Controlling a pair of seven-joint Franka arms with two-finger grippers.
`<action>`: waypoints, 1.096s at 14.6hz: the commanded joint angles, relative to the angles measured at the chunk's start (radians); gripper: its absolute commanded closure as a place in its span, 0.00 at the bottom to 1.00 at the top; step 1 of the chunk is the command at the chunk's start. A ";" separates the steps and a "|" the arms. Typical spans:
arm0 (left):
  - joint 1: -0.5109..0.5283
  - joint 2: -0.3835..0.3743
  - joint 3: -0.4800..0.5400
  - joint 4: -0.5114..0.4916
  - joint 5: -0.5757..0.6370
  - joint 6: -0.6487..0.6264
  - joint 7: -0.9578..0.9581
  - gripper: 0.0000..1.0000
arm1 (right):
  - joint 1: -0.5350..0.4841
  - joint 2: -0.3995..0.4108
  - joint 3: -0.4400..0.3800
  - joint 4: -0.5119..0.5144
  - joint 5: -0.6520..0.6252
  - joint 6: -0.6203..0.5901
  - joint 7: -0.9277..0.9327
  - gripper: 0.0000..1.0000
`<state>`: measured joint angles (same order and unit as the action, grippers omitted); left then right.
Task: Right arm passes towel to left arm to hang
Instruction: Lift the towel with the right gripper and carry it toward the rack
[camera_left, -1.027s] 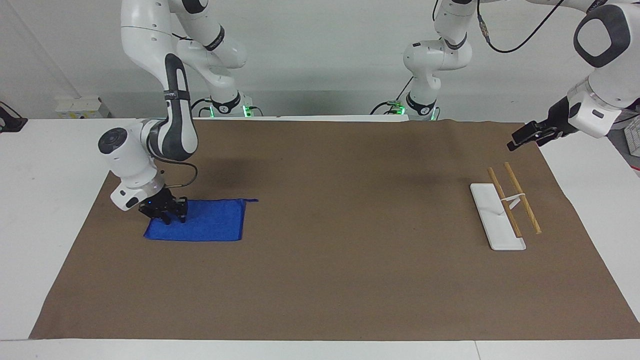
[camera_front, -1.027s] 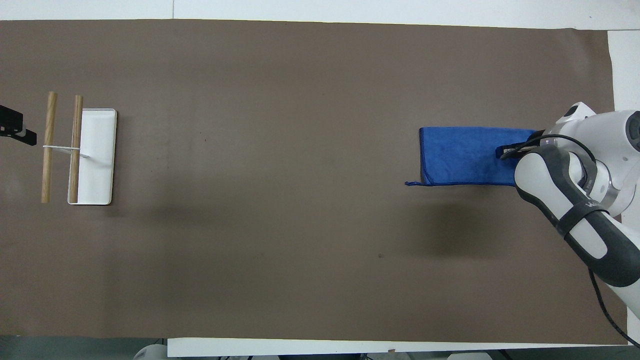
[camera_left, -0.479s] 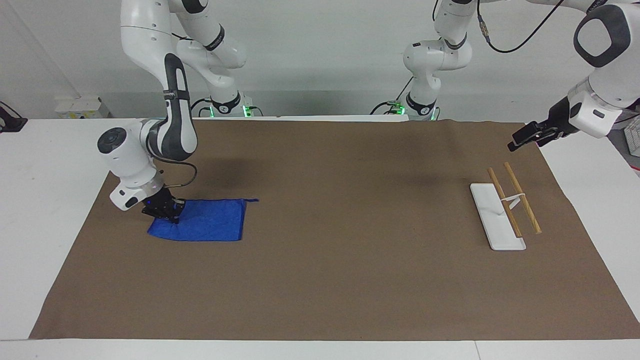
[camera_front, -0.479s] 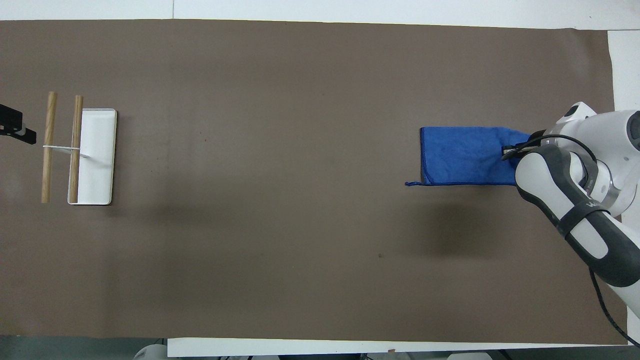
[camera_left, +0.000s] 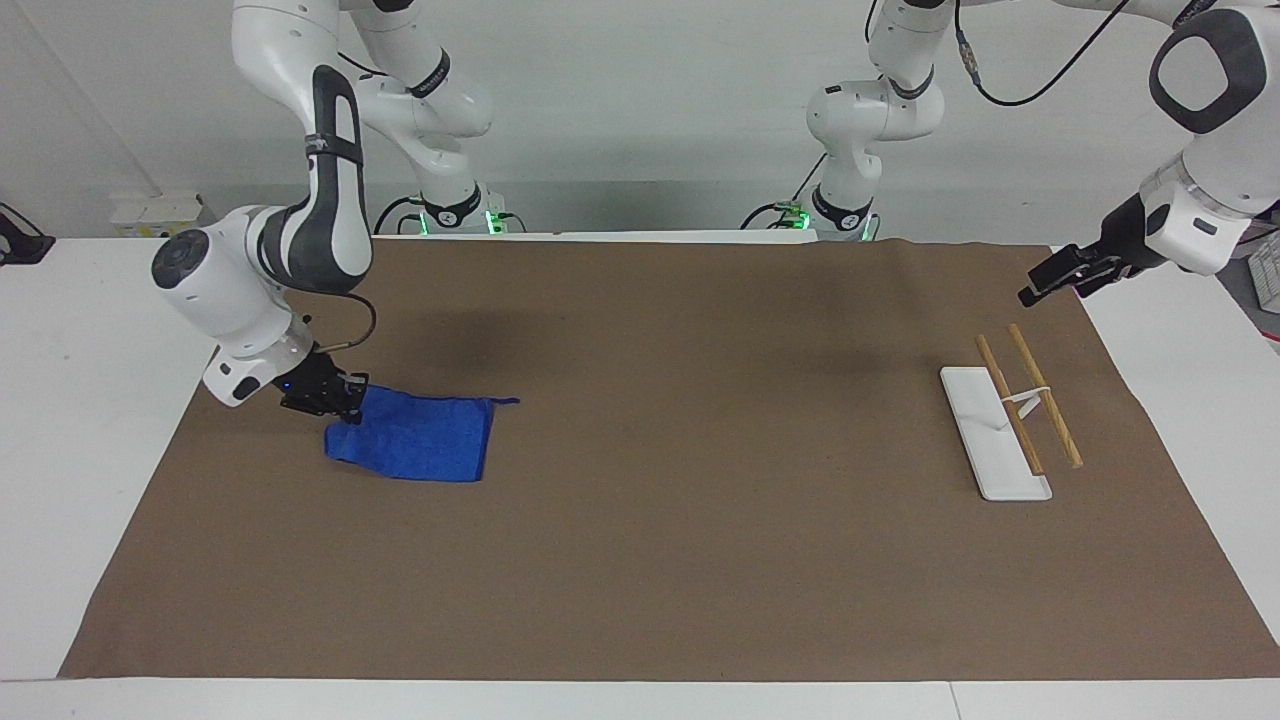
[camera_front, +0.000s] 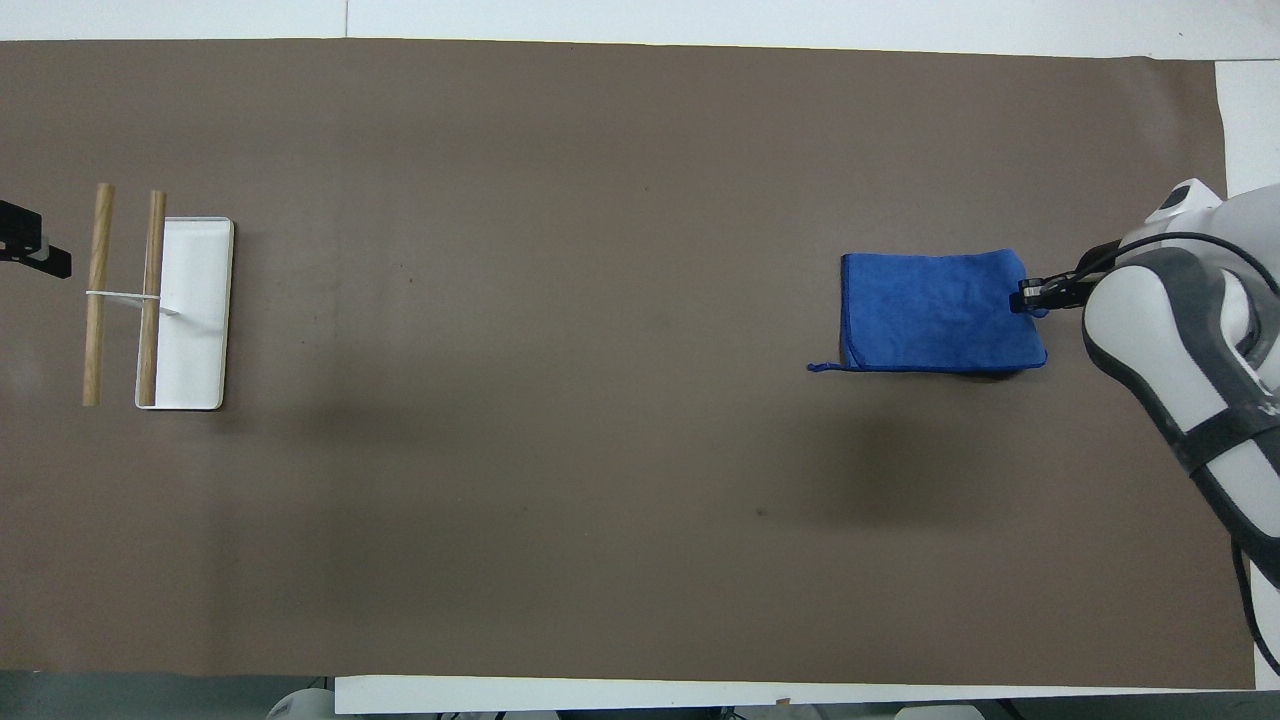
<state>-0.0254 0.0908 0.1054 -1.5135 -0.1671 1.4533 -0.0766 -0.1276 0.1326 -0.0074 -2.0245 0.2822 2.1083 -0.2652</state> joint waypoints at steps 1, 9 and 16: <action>0.019 -0.020 -0.003 -0.034 -0.043 0.039 -0.050 0.00 | -0.006 -0.036 0.068 0.110 0.035 -0.179 0.285 1.00; 0.015 -0.020 -0.021 -0.042 -0.055 0.065 -0.337 0.00 | -0.006 -0.058 0.410 0.346 0.046 -0.269 1.349 1.00; 0.004 -0.097 -0.026 -0.224 -0.204 0.245 -0.839 0.00 | -0.006 -0.039 0.556 0.403 0.484 -0.047 1.706 1.00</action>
<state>-0.0135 0.0690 0.0858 -1.6274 -0.3483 1.6229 -0.7852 -0.1141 0.0648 0.4992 -1.6515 0.6748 2.0068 1.3995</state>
